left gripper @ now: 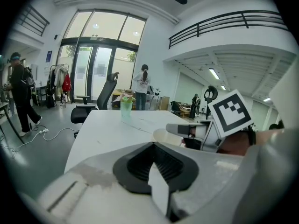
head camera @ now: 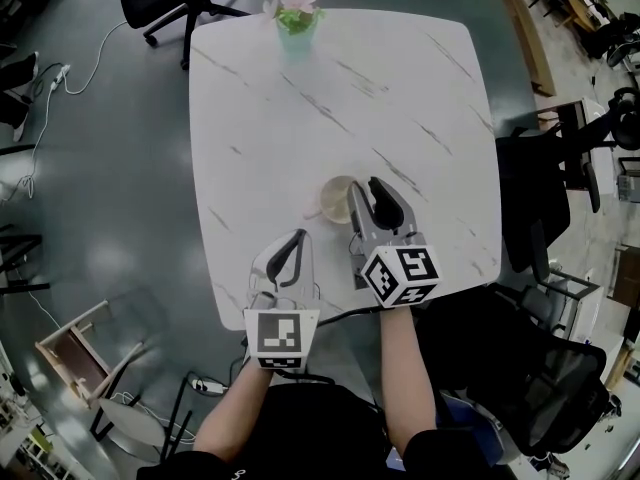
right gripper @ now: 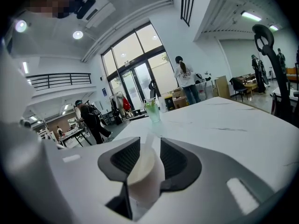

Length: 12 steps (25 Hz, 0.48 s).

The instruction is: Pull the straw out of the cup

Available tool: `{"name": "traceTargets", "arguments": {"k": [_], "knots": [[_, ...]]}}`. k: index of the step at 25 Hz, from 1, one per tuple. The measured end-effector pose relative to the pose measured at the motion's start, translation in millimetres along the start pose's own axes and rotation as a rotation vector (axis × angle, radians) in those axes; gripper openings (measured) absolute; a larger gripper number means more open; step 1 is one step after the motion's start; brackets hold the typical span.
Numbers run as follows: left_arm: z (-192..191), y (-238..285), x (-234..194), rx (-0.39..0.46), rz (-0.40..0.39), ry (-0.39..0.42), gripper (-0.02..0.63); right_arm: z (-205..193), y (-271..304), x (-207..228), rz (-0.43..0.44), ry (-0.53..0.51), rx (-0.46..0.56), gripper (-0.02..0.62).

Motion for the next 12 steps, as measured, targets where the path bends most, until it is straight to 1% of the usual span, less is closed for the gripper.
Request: {"name": "traceTargets", "arguments": {"k": [5,9,12], "knots": [[-0.1,0.6,-2.1,-0.002,0.001,-0.002,0.002,2.0,7.0,1.2,0.005,-0.008,0.003,0.130],[1.4,-1.8,-1.7,0.002,0.003,-0.001,0.002,4.5,6.0,0.0,-0.003,-0.020,0.015,0.077],[3.8,-5.2,-0.7,0.010,0.005,0.005,0.002,6.5,2.3,-1.7,-0.009,-0.025,0.028,0.060]]}}
Point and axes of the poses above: the fingertips, and each gripper's own axes: y forward along the fingers, x to its right, z out of its top, the point moved 8 cm from there along -y, backward along the fingers, and after that the axes turned 15 degrees about -x, right-handed, at the moved point
